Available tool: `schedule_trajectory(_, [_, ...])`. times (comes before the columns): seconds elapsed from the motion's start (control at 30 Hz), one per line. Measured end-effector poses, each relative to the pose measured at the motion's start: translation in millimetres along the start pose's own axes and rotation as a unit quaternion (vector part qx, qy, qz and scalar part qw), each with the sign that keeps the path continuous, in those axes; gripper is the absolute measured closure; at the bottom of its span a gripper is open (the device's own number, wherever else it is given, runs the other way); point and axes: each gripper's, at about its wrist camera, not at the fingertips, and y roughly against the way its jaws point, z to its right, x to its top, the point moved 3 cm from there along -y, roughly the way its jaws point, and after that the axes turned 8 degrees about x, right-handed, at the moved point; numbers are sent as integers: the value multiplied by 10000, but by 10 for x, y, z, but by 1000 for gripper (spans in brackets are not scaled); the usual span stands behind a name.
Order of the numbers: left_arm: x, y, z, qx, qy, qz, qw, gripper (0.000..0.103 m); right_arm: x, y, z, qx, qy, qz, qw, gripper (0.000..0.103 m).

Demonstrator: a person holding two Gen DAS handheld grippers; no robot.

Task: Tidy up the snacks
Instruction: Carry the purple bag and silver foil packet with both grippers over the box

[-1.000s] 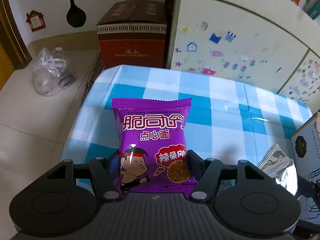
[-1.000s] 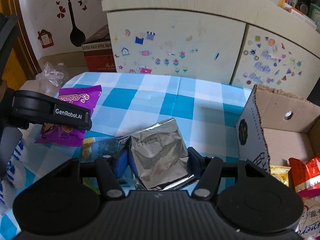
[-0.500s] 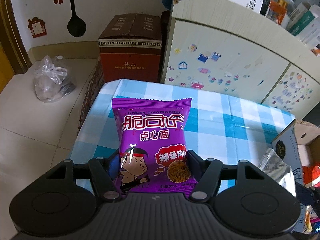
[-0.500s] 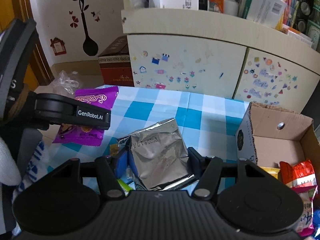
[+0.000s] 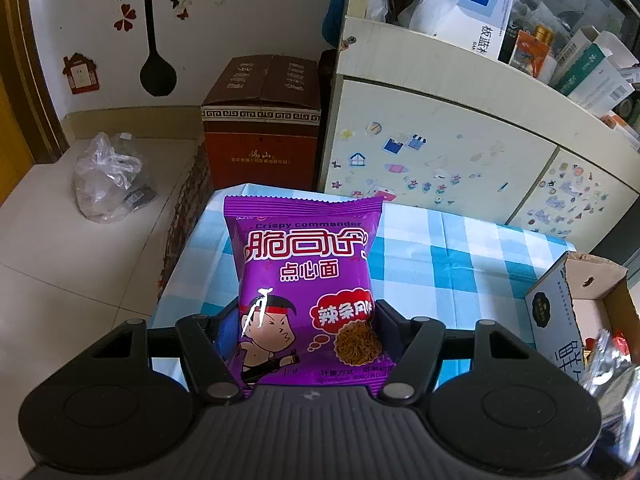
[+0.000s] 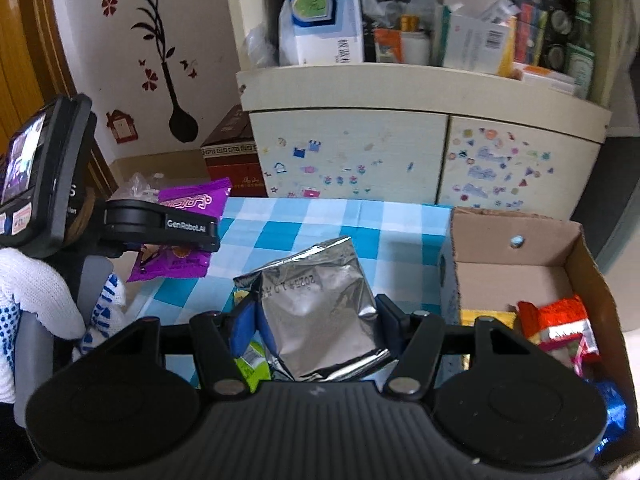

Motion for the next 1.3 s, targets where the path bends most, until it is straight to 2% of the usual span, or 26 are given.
schedule_trajectory(0.17, [-76,35,44,81,-49,98,9999,31,22,7,116,3,-224,53,9997,41])
schedule_trajectory(0.37, [-192,33,124,8,-41,-39,10000,31,24,36,227,-174,-333,68,9993,41])
schedule_trajectory(0.67, [-383,90,178,-195,-3,-177,9997,31,54,171,424,-369,-539,234,9976,41])
schedule_trajectory(1.03, [-788,292,259,-580,63,-385,9976,31,127,429,711,-555,-952,630,9919,41])
schedule_trajectory(1.3, [-823,522,512,-723,-148,-241,9970,31,118,596,919,-670,-1206,815,9871,41])
